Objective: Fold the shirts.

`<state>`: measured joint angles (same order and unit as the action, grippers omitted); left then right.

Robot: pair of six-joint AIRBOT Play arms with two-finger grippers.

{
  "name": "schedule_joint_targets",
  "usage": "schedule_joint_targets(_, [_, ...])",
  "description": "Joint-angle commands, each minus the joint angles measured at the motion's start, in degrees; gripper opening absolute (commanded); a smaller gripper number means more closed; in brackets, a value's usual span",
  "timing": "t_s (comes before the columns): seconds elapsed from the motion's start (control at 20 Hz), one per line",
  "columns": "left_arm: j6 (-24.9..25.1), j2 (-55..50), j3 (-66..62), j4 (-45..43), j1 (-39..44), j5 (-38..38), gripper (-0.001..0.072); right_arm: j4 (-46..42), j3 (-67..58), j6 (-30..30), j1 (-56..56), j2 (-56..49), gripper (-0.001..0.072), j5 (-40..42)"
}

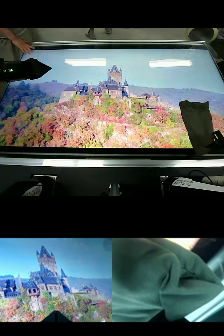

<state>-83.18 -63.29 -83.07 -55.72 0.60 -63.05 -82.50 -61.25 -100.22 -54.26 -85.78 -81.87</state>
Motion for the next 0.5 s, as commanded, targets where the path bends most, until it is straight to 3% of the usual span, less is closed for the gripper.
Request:
schedule_joint_targets(0.0, [0.2, 0.0, 0.0, 0.0, 0.0, 0.0, 0.0026, -2.7, 4.9, -5.2, 0.0, 2.8, 0.0017, 1.4])
schedule_joint_targets(0.05, [0.2, 0.0, 0.0, 0.0, 0.0, 0.0, 0.0026, -2.9, 4.8, -5.5, 0.0, 3.2, 0.0035, 1.0])
schedule_joint_targets(0.1, [0.2, 0.0, 0.0, 0.0, 0.0, 0.0, 0.0026, -3.2, 4.8, -5.7, 0.0, 3.9, 0.0167, 0.8])
schedule_joint_targets(0.15, [0.3, 0.0, 0.0, 0.0, 0.0, 0.0, 0.0026, -3.8, 4.8, -5.7, 0.0, 4.8, 0.0421, 0.8])
schedule_joint_targets(0.2, [0.3, 0.0, 0.0, -0.1, 0.0, 0.0, 0.0026, -4.6, 4.7, -4.2, 0.0, 5.6, 0.0602, 1.1])
schedule_joint_targets(0.25, [0.3, -0.1, 0.0, -0.1, 0.0, 0.0, 0.0026, -6.1, 4.0, -1.3, 0.0, 6.5, 0.0673, 0.3])
schedule_joint_targets(0.35, [0.2, -0.7, 0.0, -0.3, 0.0, 0.0, 0.0025, -10.7, -1.0, -0.3, 0.2, 7.5, 0.0674, -2.7])
schedule_joint_targets(0.45, [0.2, -1.8, -0.4, -4.7, 1.2, -0.1, 0.0024, -7.8, -10.8, -0.2, 0.6, 7.6, 0.0668, -1.7])
